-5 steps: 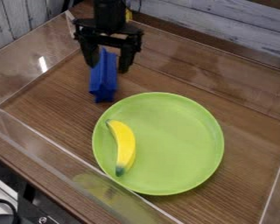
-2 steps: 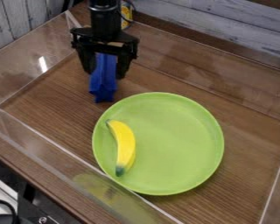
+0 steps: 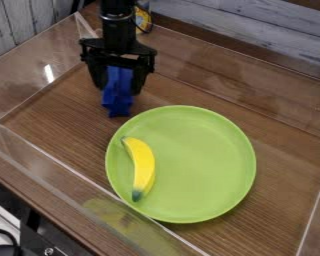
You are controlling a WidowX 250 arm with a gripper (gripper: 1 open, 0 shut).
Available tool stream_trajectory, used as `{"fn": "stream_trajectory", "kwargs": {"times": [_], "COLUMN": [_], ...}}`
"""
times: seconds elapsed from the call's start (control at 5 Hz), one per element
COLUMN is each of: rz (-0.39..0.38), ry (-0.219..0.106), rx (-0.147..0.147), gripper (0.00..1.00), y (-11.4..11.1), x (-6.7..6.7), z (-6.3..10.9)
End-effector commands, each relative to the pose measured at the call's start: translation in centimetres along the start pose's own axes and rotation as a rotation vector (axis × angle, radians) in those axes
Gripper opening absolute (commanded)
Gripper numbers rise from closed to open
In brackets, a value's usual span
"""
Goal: Put the blue object in the green plate
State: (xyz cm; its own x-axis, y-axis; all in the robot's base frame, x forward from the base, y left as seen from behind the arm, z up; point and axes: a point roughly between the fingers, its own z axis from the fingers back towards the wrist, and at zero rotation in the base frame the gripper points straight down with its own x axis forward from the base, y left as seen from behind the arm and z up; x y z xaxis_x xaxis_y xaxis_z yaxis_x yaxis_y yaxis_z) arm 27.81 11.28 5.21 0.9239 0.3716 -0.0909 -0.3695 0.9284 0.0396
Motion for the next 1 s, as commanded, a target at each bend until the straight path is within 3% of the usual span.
{"fn": "stream_trajectory", "kwargs": {"times": [0.0, 0.8], "rz": [0.025, 0.05], "ry": [-0.026, -0.01], "rx": [0.004, -0.002], "gripper": [1.0, 1.0], "y": [0.64, 0.61], "x": [0.36, 0.5], "z": [0.42, -0.56]}}
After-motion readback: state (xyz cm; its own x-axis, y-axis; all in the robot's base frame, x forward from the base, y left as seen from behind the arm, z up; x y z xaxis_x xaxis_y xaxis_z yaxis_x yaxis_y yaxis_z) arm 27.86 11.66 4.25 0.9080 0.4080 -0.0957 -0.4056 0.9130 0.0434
